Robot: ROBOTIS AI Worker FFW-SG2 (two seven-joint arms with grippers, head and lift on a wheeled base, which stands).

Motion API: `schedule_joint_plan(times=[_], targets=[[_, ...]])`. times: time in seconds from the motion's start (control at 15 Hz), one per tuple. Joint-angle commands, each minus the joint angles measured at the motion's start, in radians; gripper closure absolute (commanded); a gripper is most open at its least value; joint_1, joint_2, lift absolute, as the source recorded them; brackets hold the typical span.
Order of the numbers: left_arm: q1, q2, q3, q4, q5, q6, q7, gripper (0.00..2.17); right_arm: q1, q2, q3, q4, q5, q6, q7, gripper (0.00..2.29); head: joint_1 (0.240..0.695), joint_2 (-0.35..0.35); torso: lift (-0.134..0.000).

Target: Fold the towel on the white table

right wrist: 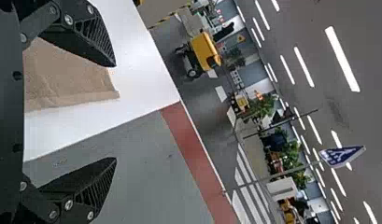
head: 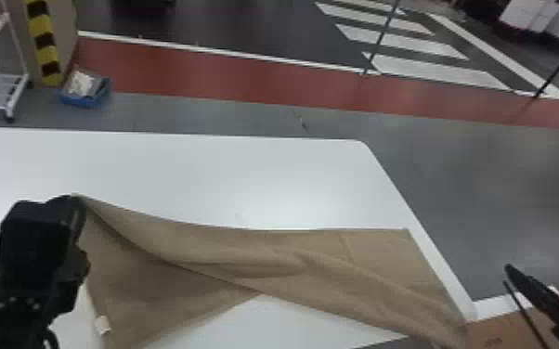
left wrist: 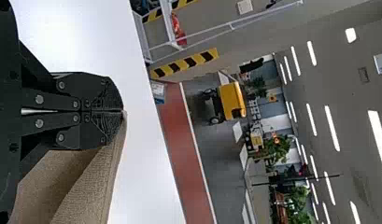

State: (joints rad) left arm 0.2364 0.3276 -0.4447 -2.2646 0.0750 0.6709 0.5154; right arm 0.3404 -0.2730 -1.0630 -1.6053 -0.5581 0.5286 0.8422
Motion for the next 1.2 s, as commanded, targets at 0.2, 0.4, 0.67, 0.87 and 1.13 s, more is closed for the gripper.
schedule_joint_plan(times=[0.2, 0.4, 0.67, 0.87, 1.13], targets=[[-0.003, -0.004, -0.025, 0.007, -0.02, 0.01, 0.005, 1.43, -0.261, -0.127, 0.222, 0.124, 0.248, -0.008, -0.055, 0.29, 0.695, -0.35, -0.12], [0.004, -0.004, -0.023, 0.007, -0.024, 0.01, 0.009, 1.43, -0.374, -0.16, 0.373, 0.197, 0.399, -0.011, -0.058, 0.37, 0.695, -0.35, -0.12], [0.004, -0.004, -0.019, 0.025, -0.023, 0.006, 0.002, 1.43, -0.402, -0.161, 0.448, 0.297, 0.474, -0.078, -0.072, 0.44, 0.695, -0.35, -0.12], [0.0, -0.004, -0.02, 0.025, -0.021, 0.006, -0.003, 1.43, -0.406, -0.181, 0.469, 0.34, 0.501, -0.091, -0.071, 0.47, 0.695, -0.35, -0.12], [0.0, -0.004, -0.023, 0.031, -0.021, 0.006, -0.002, 1.43, -0.419, -0.203, 0.495, 0.364, 0.501, -0.066, -0.063, 0.54, 0.695, -0.35, -0.12]])
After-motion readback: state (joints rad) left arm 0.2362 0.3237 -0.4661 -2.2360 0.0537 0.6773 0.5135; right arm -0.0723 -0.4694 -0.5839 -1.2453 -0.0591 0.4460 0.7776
